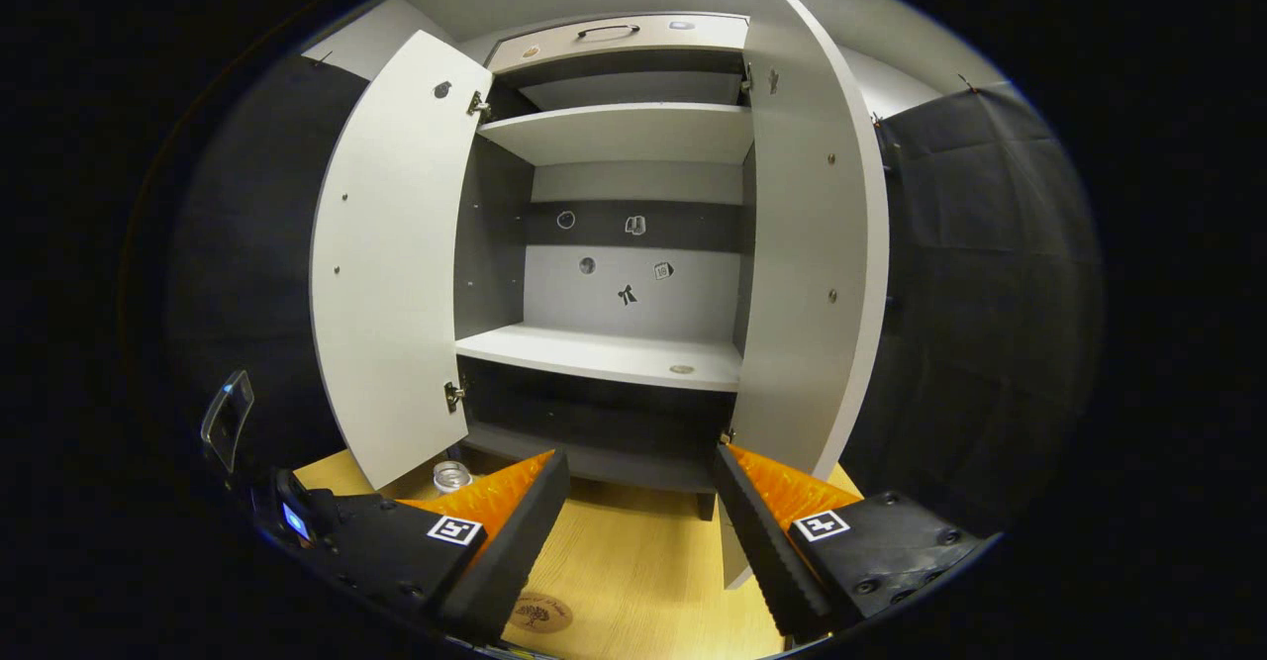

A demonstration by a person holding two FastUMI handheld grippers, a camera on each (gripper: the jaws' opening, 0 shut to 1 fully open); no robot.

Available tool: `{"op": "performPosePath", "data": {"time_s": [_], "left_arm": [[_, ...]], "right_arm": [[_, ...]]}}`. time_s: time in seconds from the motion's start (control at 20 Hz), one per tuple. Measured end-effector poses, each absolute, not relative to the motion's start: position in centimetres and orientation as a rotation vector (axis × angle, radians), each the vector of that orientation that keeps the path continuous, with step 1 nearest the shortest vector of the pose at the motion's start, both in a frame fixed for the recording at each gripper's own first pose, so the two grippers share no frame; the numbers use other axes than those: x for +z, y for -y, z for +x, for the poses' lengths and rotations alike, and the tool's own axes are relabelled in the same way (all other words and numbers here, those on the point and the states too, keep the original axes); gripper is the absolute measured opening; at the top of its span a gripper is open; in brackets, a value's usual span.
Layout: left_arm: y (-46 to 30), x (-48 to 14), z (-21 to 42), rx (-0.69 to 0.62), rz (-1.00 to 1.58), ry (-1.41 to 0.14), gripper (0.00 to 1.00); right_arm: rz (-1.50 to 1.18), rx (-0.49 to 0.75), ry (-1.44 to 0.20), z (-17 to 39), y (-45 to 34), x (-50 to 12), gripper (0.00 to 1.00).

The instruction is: Grasp the bottle in the cabinet with the left hand and place it on the coaster, then close the right door with the right hand and the left door with the left hand.

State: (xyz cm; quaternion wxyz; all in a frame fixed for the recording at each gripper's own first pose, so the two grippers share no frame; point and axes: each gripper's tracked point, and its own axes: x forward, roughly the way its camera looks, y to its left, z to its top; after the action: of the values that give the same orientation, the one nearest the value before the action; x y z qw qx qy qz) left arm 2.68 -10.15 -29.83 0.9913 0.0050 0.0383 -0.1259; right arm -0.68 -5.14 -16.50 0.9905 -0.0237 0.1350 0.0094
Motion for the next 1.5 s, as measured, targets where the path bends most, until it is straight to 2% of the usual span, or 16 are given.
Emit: {"op": "performPosePath", "data": {"time_s": [0.6,0.85,1.25,1.5], "left_arm": [[13.0,-37.3,1.9,-0.25,0.06,-0.104,0.8],[13.6,-37.7,1.7,-0.256,0.113,-0.07,0.8],[13.2,-37.7,2.0,-0.218,0.013,-0.088,0.8],[13.9,-37.9,1.5,-0.251,-0.004,-0.092,0.81]], "right_arm": [[-0.05,0.034,-0.33,-1.5,7.6,-21.6,0.99],[-0.063,0.073,-0.355,-1.5,6.9,-22.9,0.98],[-0.077,0.098,-0.369,-1.7,6.7,-23.5,0.98],[-0.064,0.091,-0.378,-1.7,7.1,-23.9,0.98]]}}
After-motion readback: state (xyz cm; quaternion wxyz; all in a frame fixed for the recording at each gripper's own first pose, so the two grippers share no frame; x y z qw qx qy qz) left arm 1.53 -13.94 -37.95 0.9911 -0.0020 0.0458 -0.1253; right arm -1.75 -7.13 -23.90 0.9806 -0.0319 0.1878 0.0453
